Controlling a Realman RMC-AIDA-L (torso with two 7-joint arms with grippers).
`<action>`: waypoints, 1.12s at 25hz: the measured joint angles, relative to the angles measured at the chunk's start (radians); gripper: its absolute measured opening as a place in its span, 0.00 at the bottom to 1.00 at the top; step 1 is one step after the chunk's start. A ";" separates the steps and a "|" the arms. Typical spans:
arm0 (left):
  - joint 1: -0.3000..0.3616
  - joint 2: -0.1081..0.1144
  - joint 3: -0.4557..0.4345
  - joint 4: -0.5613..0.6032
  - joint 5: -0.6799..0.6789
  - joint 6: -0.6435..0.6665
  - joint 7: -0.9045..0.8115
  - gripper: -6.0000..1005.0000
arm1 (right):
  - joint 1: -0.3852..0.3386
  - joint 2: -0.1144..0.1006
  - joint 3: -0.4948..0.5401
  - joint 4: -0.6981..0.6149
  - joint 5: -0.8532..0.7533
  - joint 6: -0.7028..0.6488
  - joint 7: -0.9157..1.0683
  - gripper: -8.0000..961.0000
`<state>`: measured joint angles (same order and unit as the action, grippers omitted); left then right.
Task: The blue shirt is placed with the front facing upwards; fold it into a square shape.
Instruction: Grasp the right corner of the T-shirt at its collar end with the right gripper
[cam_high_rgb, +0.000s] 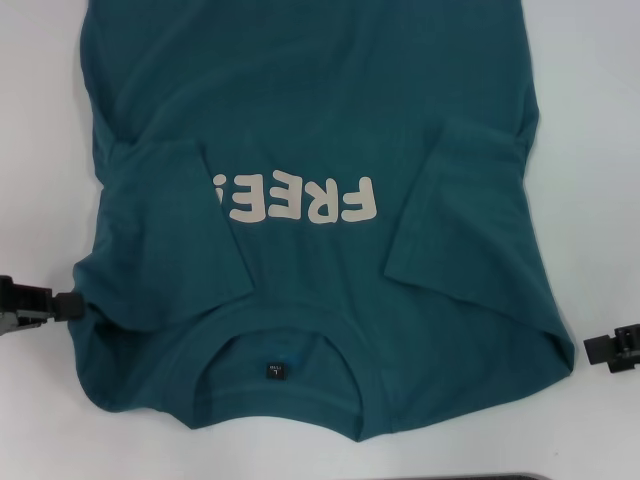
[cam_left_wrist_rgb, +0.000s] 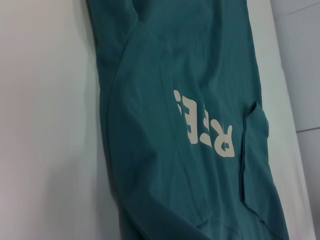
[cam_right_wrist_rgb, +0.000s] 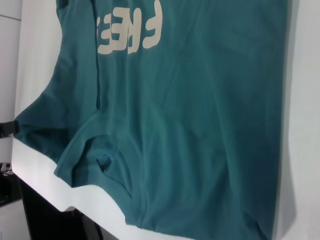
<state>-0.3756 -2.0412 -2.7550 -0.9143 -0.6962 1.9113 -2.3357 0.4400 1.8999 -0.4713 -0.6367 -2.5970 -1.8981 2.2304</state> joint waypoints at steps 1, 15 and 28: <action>0.000 0.000 0.000 0.000 0.000 0.000 0.000 0.02 | 0.001 0.003 -0.001 0.000 -0.001 0.004 0.003 0.90; 0.000 0.001 0.000 -0.001 -0.002 0.003 0.003 0.02 | 0.006 0.022 -0.007 0.000 -0.004 0.051 0.036 0.90; 0.000 0.001 -0.002 -0.001 -0.002 0.003 0.003 0.02 | 0.016 0.042 -0.023 -0.002 -0.003 0.075 0.036 0.90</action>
<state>-0.3758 -2.0402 -2.7567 -0.9150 -0.6980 1.9146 -2.3327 0.4565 1.9423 -0.4942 -0.6382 -2.6004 -1.8232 2.2659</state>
